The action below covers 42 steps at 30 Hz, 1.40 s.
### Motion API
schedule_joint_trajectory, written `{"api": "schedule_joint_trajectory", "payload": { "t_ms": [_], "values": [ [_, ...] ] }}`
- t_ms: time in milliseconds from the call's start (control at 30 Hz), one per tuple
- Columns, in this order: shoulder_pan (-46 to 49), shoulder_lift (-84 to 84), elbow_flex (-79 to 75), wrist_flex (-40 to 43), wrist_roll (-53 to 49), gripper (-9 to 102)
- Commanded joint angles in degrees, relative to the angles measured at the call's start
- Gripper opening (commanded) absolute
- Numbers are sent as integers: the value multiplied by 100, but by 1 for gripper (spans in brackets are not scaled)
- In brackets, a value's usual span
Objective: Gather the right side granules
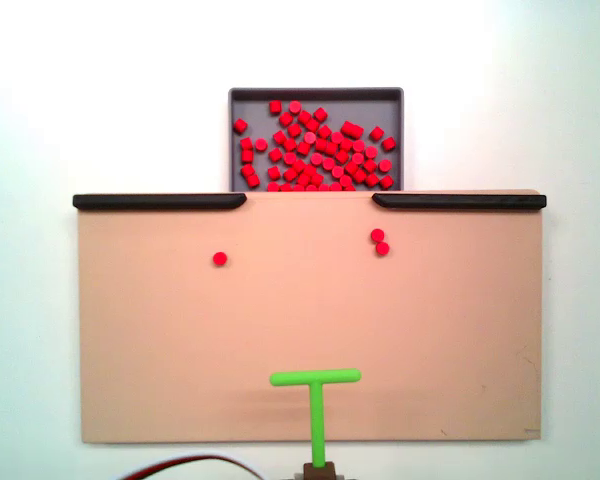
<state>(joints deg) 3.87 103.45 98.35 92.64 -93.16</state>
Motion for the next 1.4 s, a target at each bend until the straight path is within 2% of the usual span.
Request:
{"api": "schedule_joint_trajectory", "payload": {
  "t_ms": [0,867,1033,1367],
  "values": [
    [26,114,-202,-26,18,0],
    [88,79,-193,-26,-158,0],
    [281,44,-193,-26,-773,0],
    [1072,-404,-457,-26,-3164,0]
  ]
}}
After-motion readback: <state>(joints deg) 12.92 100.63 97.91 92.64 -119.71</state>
